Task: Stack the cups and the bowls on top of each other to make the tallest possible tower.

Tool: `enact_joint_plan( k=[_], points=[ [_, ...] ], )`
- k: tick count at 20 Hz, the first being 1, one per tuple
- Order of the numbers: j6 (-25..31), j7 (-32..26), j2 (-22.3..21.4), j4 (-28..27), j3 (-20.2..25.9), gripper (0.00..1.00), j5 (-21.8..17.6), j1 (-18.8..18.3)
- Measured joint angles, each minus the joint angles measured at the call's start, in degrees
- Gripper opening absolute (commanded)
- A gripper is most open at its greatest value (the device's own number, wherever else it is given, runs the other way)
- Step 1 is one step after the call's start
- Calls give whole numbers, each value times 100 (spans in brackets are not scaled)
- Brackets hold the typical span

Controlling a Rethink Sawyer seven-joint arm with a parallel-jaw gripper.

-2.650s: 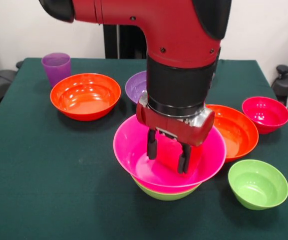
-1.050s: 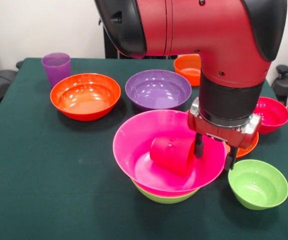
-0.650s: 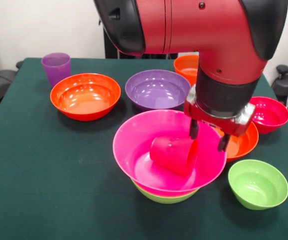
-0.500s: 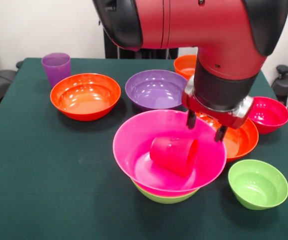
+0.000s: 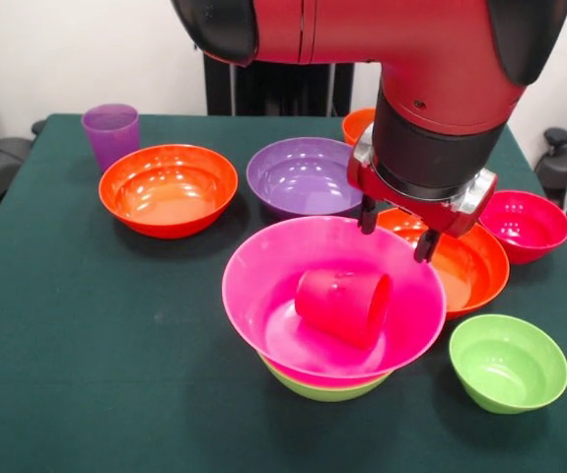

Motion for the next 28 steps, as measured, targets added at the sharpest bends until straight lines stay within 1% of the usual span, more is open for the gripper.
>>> enact_joint_plan(
  k=[7,13,20,26,28],
  points=[
    [-91,-99,61,-138,7,100,-62,0],
    [-344,-402,158,-245,7,100,-124,0],
    [-430,-710,143,-235,5,100,-158,0],
    [-780,-828,-99,194,-41,100,-177,-3],
    [-996,-828,-267,508,-62,100,-189,-3]
  ],
)
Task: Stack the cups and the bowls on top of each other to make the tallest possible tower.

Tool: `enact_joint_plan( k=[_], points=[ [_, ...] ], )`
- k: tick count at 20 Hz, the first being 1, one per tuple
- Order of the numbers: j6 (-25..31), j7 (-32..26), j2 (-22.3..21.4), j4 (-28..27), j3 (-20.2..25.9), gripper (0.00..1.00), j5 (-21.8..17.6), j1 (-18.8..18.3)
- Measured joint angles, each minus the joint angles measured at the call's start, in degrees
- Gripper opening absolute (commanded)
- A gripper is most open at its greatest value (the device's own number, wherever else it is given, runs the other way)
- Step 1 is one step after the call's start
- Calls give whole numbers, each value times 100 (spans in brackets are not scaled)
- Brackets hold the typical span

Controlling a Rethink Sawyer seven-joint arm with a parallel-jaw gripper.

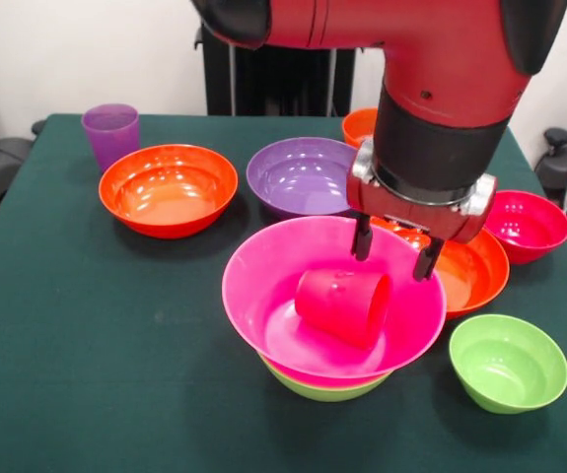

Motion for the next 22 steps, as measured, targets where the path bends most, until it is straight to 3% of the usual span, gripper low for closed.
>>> enact_joint_plan(
  k=[14,19,22],
  points=[
    [-358,-1,-334,771,-2,100,-238,-30],
    [-339,-296,-530,1096,35,100,-345,-324],
    [-256,-765,-722,1281,59,100,-409,-647]
  ],
)
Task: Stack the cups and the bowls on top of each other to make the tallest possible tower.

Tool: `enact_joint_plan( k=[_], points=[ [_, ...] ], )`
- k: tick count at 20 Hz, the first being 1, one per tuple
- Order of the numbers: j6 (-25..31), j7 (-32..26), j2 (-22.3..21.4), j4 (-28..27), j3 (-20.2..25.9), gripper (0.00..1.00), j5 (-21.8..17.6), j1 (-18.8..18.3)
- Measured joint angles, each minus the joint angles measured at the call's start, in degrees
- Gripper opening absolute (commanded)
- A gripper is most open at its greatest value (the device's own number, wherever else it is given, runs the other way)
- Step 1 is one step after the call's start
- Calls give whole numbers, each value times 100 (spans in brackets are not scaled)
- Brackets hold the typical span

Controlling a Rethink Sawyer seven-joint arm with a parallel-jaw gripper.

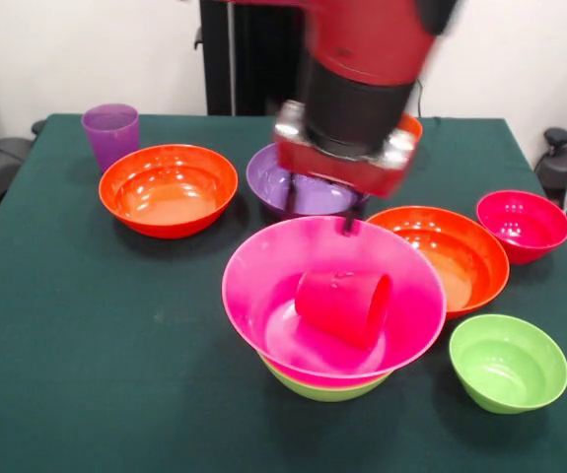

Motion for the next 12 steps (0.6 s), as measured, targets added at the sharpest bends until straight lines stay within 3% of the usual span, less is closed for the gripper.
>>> enact_joint_plan(
  k=[5,12],
  points=[
    [169,-1288,-371,159,1,100,-34,-757],
    [168,-2008,-728,254,-56,100,-61,-1233]
  ],
)
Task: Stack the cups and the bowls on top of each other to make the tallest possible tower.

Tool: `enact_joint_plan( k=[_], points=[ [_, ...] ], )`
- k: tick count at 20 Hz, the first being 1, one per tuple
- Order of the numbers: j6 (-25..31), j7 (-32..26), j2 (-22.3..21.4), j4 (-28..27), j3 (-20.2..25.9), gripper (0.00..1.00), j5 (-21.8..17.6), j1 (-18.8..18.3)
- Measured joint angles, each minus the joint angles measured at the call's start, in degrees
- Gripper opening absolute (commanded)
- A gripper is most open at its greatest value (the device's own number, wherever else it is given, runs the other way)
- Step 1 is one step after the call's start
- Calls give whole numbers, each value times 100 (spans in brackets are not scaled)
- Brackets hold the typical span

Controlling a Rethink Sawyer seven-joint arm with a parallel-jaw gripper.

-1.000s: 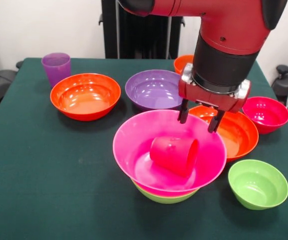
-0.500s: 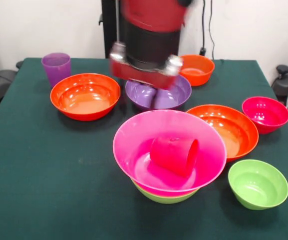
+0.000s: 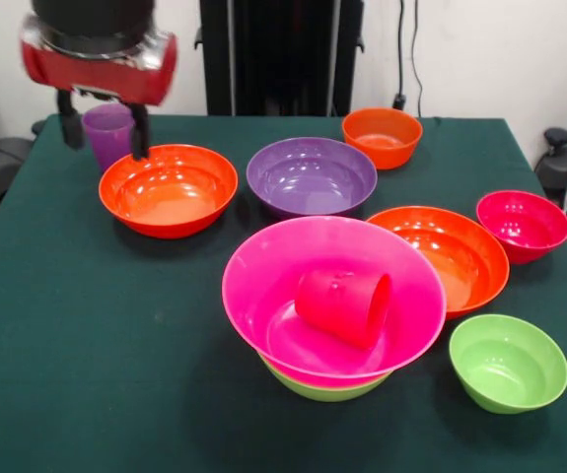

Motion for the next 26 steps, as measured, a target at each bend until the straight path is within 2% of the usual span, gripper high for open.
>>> enact_joint_plan(
  k=[7,15,22,26],
  points=[
    [-18,-2,-404,442,-27,100,-2,-114],
    [-317,-2,-778,1372,-27,100,-7,-111],
    [-650,-2,-800,1894,1,100,-13,-116],
    [-1021,-2,-697,2117,17,100,-17,-139]
  ],
)
